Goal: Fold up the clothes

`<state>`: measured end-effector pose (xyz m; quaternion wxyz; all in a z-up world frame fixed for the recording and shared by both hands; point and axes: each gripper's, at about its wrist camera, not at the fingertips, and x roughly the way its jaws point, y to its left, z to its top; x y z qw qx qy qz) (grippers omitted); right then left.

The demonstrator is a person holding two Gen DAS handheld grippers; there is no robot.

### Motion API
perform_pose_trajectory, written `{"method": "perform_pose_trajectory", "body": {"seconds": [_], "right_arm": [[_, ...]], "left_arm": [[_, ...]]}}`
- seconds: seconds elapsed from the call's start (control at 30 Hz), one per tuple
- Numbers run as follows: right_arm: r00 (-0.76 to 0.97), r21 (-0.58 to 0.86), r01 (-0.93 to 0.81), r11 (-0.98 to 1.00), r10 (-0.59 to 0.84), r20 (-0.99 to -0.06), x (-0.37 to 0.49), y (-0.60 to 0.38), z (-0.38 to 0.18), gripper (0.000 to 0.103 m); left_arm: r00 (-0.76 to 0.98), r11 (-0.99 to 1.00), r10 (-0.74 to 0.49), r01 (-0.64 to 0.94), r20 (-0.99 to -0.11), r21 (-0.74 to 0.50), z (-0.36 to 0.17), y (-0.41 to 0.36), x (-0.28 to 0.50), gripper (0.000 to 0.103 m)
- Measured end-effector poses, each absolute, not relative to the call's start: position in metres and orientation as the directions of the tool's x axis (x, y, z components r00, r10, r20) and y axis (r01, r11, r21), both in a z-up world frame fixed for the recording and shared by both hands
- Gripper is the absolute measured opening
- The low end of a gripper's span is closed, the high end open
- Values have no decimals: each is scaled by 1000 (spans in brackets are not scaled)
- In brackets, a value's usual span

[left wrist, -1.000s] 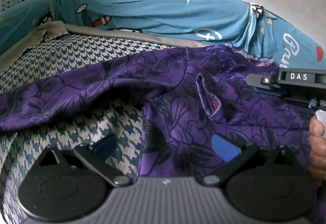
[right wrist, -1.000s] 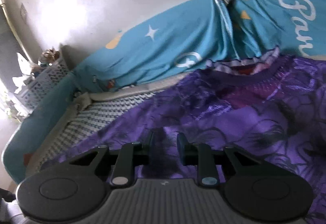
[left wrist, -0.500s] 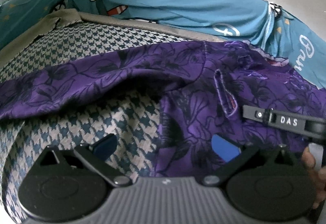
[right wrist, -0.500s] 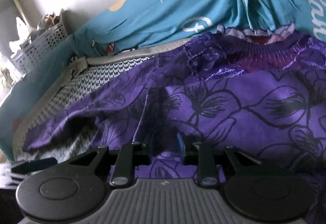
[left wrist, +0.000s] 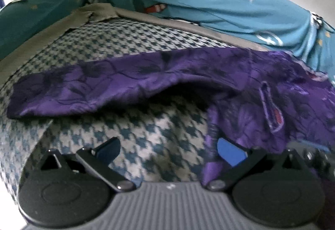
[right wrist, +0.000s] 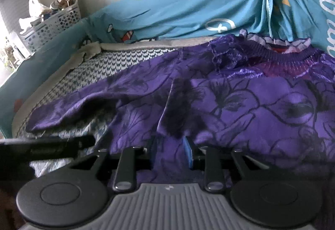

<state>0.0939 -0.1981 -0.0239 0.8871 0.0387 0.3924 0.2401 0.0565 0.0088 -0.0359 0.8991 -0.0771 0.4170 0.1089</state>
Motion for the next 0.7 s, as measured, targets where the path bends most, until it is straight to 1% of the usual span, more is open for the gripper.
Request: {"method": "perform_pose_trajectory", "body": {"seconds": [0.13,0.33,0.43,0.53,0.7], "right_arm": [[572,243,-366,898,423,-703,79,-198,-24,31],[572,228,-324,918,382,-726,57,-203,-25,32],[579,227,-301,926,367,-728,46,-206,-24,35],[581,225,-296,928,362,-729,36,-206,-23,36],[557,230,-299,926,365,-746,24,-205,-27,37]], "left_arm": [[627,954,169,-296,-760,-33,-36,18,55,103],[610,947,190,-321,-769,-21,-40,27,54,103],[611,941,206,-338,-765,-17,-39,32,52,103],[622,933,227,-360,-750,-15,-34,40,50,103],[622,898,276,-438,-733,-34,-28,63,44,103]]}}
